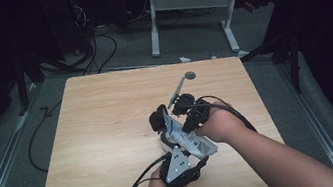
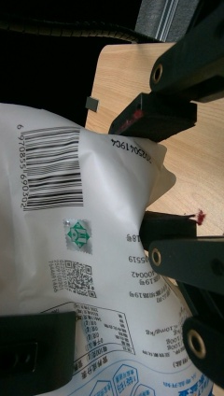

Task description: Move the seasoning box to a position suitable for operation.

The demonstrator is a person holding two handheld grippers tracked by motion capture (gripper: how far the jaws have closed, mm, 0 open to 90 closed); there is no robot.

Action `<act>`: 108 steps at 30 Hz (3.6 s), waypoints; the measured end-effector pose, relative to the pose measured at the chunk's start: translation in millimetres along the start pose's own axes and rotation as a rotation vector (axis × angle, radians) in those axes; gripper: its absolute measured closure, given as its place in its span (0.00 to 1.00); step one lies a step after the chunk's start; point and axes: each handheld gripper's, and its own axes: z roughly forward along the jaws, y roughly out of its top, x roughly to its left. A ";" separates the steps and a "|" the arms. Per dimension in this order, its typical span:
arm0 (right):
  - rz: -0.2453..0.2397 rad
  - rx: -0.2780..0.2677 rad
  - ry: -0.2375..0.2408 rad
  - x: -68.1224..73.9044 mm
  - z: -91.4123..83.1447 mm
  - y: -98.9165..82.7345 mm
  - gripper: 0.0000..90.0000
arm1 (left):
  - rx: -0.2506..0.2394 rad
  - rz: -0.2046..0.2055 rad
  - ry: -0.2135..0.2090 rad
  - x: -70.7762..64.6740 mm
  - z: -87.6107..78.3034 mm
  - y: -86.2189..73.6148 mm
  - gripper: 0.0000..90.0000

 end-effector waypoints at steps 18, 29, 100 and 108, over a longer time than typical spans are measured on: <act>0.006 0.004 -0.007 -0.9 0.2 -0.2 1.00 | -0.005 0.002 -0.002 0.1 -0.3 1.1 0.63; 0.007 0.005 -0.010 -1.3 0.7 -0.6 1.00 | -0.006 -0.002 -0.003 -0.9 0.5 1.6 0.63; 0.019 -0.005 -0.014 -9.7 1.7 6.4 1.00 | -0.017 -0.020 0.001 8.0 3.8 5.4 0.63; 0.014 -0.004 -0.015 -9.7 1.2 7.4 1.00 | -0.020 -0.023 0.001 8.3 2.8 6.2 0.63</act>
